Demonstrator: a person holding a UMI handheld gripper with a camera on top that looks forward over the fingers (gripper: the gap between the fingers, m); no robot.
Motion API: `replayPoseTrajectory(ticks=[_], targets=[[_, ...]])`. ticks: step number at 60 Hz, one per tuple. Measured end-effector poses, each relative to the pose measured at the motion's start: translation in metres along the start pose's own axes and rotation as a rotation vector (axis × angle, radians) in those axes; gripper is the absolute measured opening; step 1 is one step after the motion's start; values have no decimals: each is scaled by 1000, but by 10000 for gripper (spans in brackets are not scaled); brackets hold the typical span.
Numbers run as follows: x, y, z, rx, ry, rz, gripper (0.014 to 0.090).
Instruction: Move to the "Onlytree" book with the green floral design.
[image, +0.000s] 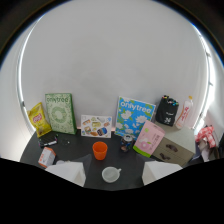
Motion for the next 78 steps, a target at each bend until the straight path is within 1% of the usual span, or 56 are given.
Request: replayPoseTrajectory(ticks=[15,22,29,43,52,59,66,78], targets=[[-45,22,4,-52,-26,-9,860],[-81,24,15,-65,-44,-15,858],[-130,17,32,-74,-72,-19,860],[-248,-12,89,-59,-134,-22,859],[-301,-23,142,-63,-129,-11,857],[-329,-30,186,-74,-110,0,856],[-344,-38,224,-74,-88,10,856],[-353,-48,256,-75,-77,11,855]])
